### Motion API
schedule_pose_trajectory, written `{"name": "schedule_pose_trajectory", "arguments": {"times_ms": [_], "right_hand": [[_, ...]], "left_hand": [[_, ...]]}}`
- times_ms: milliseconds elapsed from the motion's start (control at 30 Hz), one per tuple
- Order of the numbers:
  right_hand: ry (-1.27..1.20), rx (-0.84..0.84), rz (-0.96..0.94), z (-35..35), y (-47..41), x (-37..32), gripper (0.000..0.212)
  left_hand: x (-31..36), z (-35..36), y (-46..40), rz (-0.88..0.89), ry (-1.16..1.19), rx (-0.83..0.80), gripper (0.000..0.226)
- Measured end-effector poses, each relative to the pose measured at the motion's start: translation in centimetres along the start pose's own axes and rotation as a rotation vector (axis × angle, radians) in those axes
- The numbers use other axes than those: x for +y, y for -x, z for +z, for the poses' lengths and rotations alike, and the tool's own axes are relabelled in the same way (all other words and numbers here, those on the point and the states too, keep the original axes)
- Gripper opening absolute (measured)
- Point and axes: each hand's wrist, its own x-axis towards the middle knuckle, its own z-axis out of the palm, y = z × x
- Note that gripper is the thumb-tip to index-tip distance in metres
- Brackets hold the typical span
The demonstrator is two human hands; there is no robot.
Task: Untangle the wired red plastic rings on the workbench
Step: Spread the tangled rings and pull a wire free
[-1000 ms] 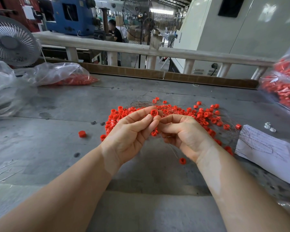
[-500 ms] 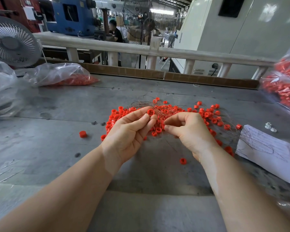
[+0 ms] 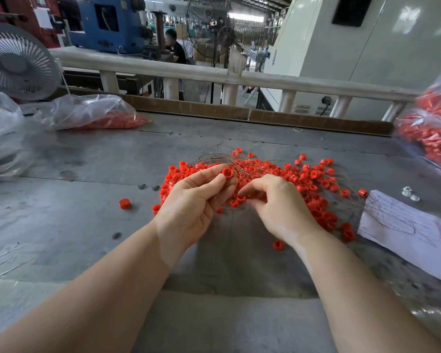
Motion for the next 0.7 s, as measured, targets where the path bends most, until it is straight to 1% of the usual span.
{"name": "schedule_pose_trajectory", "arguments": {"times_ms": [67,167,367,500,567,700], "right_hand": [[0.039,-0.028,-0.063,0.35,0.04,-0.08,0.024],[0.103,-0.054,-0.117,0.7,-0.02,-0.01,0.022],[0.169,-0.038,-0.101,0.77,-0.14,0.3,0.01],[0.185,-0.053,-0.103,0.82,-0.28,0.44,0.007],[0.115,-0.039,-0.083,0.81,-0.37,0.44,0.006],[-0.222,0.013,0.037,0.23,-0.48,0.21,0.016]], "left_hand": [[0.03,0.01,0.04,0.0,0.002,-0.003,0.017],[0.05,-0.05,0.07,-0.008,0.004,-0.009,0.017],[-0.05,-0.11,-0.03,-0.008,-0.009,-0.027,0.017],[-0.08,-0.16,-0.03,-0.017,-0.004,-0.037,0.017],[-0.06,-0.18,-0.07,-0.018,-0.003,-0.037,0.016],[-0.03,-0.25,-0.11,-0.02,-0.009,-0.04,0.016]]}}
